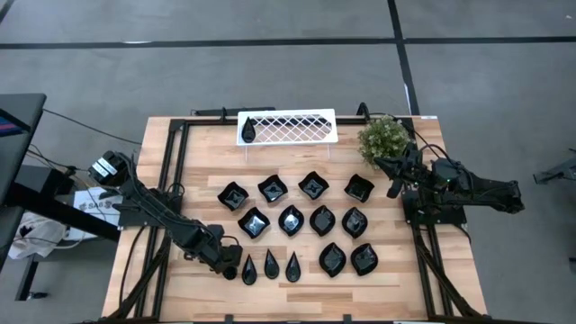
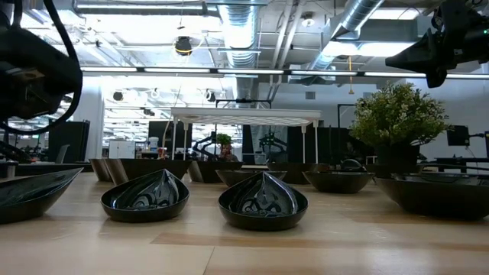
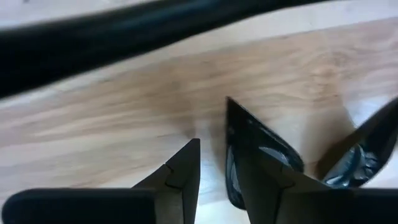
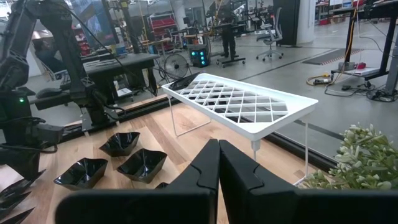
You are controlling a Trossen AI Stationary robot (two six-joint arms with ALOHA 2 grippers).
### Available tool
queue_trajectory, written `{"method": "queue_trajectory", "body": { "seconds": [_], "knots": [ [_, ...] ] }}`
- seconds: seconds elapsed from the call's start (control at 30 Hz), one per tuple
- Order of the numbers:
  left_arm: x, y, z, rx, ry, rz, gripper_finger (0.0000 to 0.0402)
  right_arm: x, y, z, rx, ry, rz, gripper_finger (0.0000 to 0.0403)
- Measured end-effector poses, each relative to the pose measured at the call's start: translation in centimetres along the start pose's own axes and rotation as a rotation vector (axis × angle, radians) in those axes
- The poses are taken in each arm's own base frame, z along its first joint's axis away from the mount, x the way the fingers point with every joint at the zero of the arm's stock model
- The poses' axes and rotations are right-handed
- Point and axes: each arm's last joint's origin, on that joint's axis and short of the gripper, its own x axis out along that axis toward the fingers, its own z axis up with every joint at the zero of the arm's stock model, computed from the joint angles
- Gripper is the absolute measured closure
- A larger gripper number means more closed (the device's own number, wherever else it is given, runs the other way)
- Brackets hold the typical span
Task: Pick & Place Mini shaped plates
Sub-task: Stack the black drop-shaped plate on top of the black drop-shaped plate on the shelf
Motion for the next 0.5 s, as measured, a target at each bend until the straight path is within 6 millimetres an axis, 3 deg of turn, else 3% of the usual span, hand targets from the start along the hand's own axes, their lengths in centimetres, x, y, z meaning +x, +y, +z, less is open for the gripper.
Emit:
{"method": "queue_trajectory", "body": {
  "seconds": [0.5],
  "knots": [
    [0.05, -0.18, -0.08, -0.031, 0.014, -0.023, 0.0303, -0.01, 0.0, 0.02, 0.0, -0.001, 0.0, 0.0401]
  ]
}}
